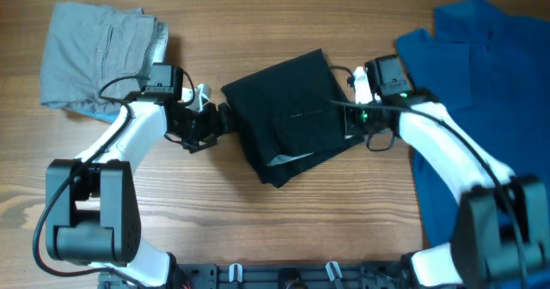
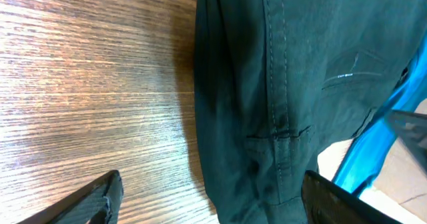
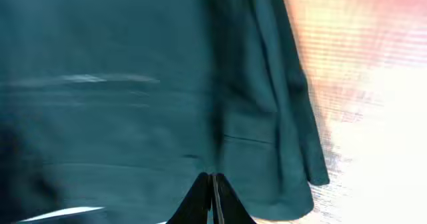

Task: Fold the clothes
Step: 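Carry the folded shorts with the left gripper onto the grey stack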

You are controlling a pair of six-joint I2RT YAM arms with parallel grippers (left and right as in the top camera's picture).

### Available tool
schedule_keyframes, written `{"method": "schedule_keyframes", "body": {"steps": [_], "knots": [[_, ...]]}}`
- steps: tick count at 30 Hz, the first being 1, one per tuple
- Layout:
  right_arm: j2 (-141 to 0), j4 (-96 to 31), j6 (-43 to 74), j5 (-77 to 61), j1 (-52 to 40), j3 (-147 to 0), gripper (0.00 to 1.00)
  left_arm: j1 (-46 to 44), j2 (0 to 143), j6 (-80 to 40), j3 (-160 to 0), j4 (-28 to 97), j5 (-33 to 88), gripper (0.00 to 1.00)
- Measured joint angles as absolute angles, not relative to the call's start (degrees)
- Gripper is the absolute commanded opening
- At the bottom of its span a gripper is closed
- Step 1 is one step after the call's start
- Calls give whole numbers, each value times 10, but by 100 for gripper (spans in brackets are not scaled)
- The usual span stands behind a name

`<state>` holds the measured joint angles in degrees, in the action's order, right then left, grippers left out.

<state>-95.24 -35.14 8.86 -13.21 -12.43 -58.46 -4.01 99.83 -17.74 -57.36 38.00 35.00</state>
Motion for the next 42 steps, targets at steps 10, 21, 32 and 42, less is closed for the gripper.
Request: {"method": "schedule_keyframes", "body": {"steps": [10, 21, 32, 42], "knots": [[-995, -289, 83, -165, -128, -585, 4, -68, 1007, -279, -574, 355, 331, 98], [-1078, -279, 88, -214, -118, -605, 4, -174, 1117, -411, -595, 132, 441, 45], [-895, -366, 90, -204, -119, -582, 4, -137, 1059, -295, -613, 254, 448, 4], [-783, -369, 103, -203, -119, -583, 4, 101, 912, -300, -782, 43, 387, 4]]}}
